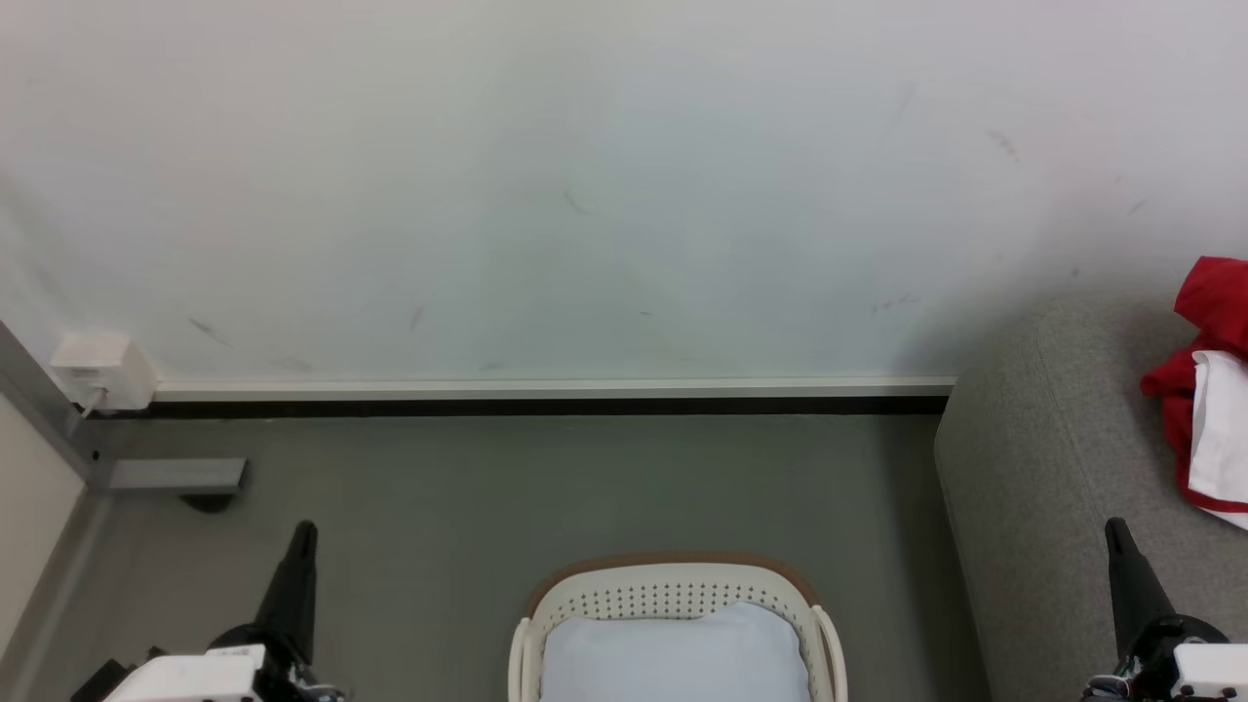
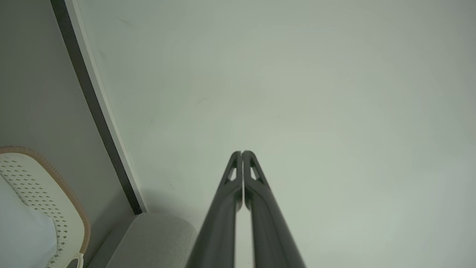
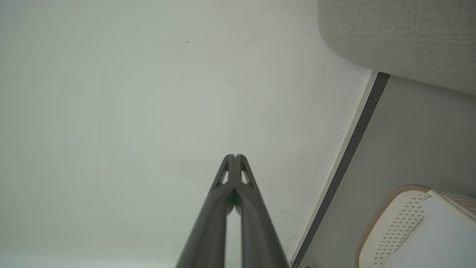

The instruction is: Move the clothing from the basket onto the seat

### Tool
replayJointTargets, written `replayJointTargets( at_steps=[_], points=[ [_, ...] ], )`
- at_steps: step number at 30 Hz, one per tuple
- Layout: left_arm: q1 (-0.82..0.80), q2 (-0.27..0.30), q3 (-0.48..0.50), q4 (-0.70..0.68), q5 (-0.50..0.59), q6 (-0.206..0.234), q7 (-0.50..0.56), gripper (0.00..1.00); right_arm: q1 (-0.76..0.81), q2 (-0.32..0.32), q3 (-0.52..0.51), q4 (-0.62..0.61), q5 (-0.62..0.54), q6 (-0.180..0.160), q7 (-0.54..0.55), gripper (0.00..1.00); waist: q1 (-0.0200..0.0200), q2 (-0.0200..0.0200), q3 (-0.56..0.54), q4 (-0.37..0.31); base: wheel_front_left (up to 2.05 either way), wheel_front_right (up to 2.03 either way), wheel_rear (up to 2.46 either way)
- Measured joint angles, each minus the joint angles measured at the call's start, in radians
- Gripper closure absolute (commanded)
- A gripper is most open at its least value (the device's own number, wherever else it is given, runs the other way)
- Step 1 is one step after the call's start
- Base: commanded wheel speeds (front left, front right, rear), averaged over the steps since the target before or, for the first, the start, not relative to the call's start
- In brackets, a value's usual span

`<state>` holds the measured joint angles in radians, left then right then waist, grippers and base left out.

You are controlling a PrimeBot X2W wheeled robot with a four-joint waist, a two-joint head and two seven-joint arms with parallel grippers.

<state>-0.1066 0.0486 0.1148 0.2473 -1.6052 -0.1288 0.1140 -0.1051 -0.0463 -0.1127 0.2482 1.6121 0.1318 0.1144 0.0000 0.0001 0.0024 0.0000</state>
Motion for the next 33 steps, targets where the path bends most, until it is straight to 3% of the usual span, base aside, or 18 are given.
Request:
replayJointTargets(
  at_steps=[33],
  points=[
    [0.000, 0.000, 0.000, 0.000, 0.000, 0.000, 0.000, 1.00, 0.000, 0.000, 0.000, 0.000, 0.000, 0.000, 0.000, 1.00, 0.0000, 0.0000, 0.000, 0.000, 0.00, 0.00, 0.00]
  ],
)
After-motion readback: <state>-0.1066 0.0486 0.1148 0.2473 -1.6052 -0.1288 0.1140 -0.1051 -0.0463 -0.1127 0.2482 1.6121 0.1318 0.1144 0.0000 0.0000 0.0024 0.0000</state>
